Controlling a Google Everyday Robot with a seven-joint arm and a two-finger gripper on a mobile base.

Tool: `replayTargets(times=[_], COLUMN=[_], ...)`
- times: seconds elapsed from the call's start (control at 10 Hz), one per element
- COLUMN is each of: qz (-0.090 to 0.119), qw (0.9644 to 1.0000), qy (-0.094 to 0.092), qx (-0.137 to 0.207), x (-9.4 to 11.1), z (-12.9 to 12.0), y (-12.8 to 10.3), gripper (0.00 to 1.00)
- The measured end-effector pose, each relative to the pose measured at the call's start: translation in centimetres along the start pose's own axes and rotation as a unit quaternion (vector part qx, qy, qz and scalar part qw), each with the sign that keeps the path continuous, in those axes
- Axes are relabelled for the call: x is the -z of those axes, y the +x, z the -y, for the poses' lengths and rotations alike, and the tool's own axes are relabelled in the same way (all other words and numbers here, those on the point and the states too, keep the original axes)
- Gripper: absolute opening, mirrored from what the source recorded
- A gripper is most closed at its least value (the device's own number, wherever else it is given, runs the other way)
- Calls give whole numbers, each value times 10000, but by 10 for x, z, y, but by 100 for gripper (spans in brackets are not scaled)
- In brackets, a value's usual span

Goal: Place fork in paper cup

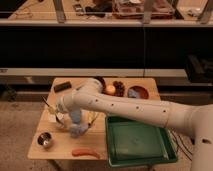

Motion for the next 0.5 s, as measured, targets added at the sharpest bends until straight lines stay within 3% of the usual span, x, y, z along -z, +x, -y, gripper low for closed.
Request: replayTargets(times=[0.5], qz=[-220], qw=[9993], qy=[269], qx=[135], x=[-29], z=[9], y=[19], gripper=[0])
